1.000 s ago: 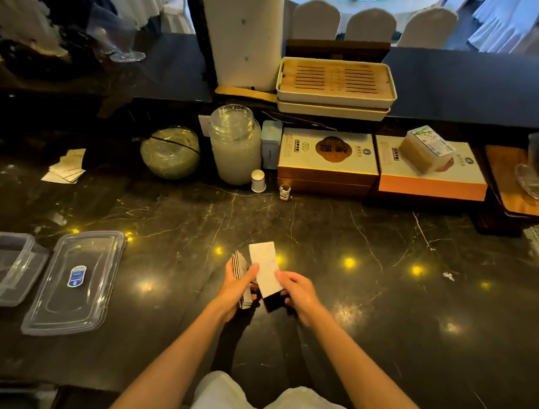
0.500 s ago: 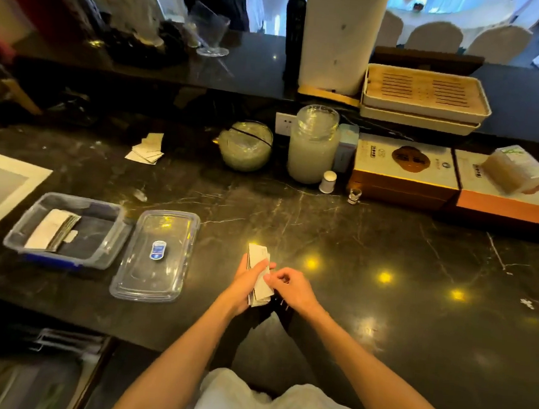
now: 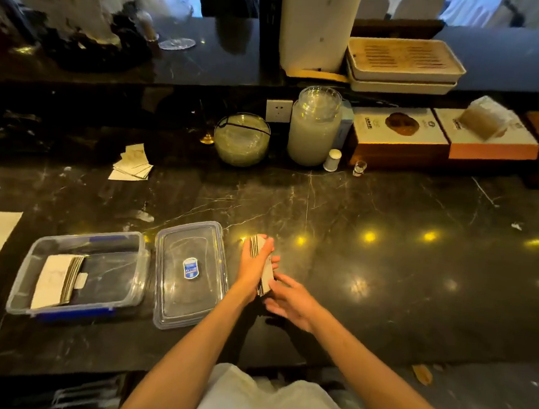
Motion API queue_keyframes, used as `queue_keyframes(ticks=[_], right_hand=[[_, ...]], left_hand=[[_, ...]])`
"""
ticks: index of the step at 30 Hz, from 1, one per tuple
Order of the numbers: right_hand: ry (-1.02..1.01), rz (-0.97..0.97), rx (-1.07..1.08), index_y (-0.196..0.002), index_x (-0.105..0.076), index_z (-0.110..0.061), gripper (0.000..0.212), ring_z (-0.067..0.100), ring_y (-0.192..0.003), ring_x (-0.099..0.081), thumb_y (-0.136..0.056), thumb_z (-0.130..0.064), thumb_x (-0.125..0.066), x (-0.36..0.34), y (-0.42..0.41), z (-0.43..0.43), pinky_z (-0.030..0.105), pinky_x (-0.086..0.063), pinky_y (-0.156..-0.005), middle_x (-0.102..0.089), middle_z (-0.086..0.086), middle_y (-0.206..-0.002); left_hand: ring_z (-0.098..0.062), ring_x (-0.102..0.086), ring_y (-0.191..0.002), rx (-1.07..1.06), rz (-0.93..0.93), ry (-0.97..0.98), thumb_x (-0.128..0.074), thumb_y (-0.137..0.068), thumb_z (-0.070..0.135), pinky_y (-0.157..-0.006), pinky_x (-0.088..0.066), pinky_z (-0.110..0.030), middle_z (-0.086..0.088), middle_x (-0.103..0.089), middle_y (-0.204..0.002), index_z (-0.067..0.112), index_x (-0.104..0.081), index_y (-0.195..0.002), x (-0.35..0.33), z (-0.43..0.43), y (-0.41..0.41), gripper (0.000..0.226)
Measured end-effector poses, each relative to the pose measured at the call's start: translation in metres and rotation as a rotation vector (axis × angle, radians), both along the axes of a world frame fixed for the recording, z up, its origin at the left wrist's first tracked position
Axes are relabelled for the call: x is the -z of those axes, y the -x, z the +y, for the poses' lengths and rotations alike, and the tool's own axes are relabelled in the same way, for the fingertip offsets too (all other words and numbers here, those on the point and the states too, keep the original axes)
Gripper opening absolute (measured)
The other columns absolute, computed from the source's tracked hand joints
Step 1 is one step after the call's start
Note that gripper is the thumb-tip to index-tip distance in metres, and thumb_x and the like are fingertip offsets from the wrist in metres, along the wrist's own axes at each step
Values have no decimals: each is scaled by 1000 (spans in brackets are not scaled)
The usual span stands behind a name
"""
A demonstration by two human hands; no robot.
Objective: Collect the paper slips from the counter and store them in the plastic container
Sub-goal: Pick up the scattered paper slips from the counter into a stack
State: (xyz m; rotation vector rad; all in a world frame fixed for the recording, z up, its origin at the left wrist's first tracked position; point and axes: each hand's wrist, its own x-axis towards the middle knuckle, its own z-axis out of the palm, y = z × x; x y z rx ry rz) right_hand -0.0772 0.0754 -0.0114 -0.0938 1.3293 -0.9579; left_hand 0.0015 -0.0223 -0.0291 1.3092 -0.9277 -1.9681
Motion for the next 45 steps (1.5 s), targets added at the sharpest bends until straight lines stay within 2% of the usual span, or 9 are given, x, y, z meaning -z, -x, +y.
queue_keyframes(ticks=[4, 7, 11, 13, 17, 24, 31, 35, 45], right_hand=[[-2, -64, 276, -136, -51, -12, 39, 25, -98, -64, -98, 1, -50, 3, -10, 12, 34, -55, -83, -61, 18, -120], [19, 383, 269, -129, -59, -9, 38, 30, -108, -65, -94, 6, -54, 16, -6, 29, 38, -59, -77, -64, 18, -124], [90, 1040, 88, -124, -67, -17, 34, 24, -115, -60, -95, -4, -57, 37, -9, 61, 44, -49, -101, -67, 7, -120], [159, 1205, 29, -128, -66, -19, 36, 18, -109, -62, -96, -5, -55, 48, -23, 77, 37, -50, -100, -67, 3, -117], [226, 1382, -6, -135, -60, -18, 48, 12, -104, -64, -93, 5, -55, 67, -60, 106, 25, -50, -93, -64, -1, -120], [90, 1313, -90, -153, -32, -27, 66, 17, -143, -39, -97, 6, -42, 83, -116, 136, 33, -34, -117, -36, 2, -158], [192, 1395, 121, -135, -58, -17, 42, 16, -120, -60, -98, -1, -48, 57, -152, 133, 23, -43, -105, -61, 3, -134], [244, 1387, 52, -133, -58, -16, 38, 13, -119, -60, -98, -3, -49, 61, -185, 116, 16, -40, -103, -59, 0, -134], [248, 1356, -292, -133, -57, -18, 37, 19, -119, -58, -96, -13, -54, 72, -270, 34, 29, -45, -103, -59, 3, -130]], left_hand=[[-21, -72, -87, 24, -14, 127, -70, -89, 21, -73, -58, -37, -12, -70, -103, 21, -60, -107, 1, 14, -7, 20], [-14, -66, -91, 97, -91, 248, -67, -89, 7, -70, -56, -22, -10, -67, -112, 17, -61, -115, 12, 26, -27, 29], [-5, -60, -107, 339, -200, 445, -58, -92, -2, -90, -52, -21, 10, -61, -124, 25, -49, -139, 28, 52, -56, 55], [-8, -52, -122, 477, -334, 626, -51, -97, 3, -103, -40, -21, 8, -51, -136, 23, -33, -151, 37, 66, -70, 60], [-14, -56, -97, 651, -557, 885, -45, -102, 10, -89, -44, -24, -4, -52, -112, 28, -28, -154, 52, 90, -104, 57], [-25, -53, -126, 815, -678, 984, -46, -99, 6, -104, -45, -40, -8, -51, -140, 17, -41, -148, 54, 108, -148, 50], [-29, -64, -106, 686, -634, 1050, -53, -96, 5, -90, -51, -41, -13, -61, -122, 10, -57, -133, 35, 111, -190, 38], [-14, -61, -109, 574, -608, 1049, -54, -94, 1, -95, -48, -26, -3, -59, -126, 17, -55, -135, 41, 106, -229, 43], [-19, -56, -121, 568, -762, 748, -50, -98, 10, -109, -42, -30, -6, -55, -132, 18, -49, -142, 44, 36, -345, 45]])
